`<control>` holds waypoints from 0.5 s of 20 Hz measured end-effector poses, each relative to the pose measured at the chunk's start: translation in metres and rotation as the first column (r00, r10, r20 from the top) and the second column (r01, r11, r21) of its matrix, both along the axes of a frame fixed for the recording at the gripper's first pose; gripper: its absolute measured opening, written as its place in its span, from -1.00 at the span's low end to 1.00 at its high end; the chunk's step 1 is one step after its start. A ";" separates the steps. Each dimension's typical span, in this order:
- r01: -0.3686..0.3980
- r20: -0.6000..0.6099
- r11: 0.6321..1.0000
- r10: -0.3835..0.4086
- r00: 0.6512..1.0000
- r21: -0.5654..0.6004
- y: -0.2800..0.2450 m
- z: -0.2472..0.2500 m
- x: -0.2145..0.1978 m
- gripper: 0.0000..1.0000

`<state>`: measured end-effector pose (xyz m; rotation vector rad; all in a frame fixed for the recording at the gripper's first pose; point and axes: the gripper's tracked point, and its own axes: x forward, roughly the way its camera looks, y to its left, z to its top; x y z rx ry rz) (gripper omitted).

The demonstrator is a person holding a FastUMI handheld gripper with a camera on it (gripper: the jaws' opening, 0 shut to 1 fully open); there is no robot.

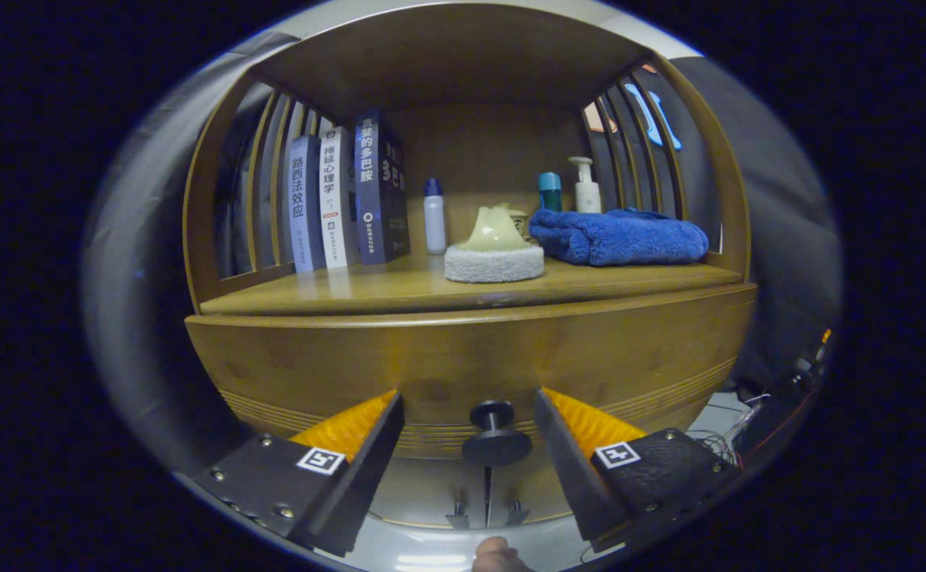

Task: Pull open the drawer, take out the items inside it, and place them on the countertop above the cabinet.

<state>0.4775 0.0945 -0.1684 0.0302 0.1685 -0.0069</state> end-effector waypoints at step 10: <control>-0.014 -0.048 0.999 0.011 0.999 -0.043 0.001 0.006 -0.061 0.99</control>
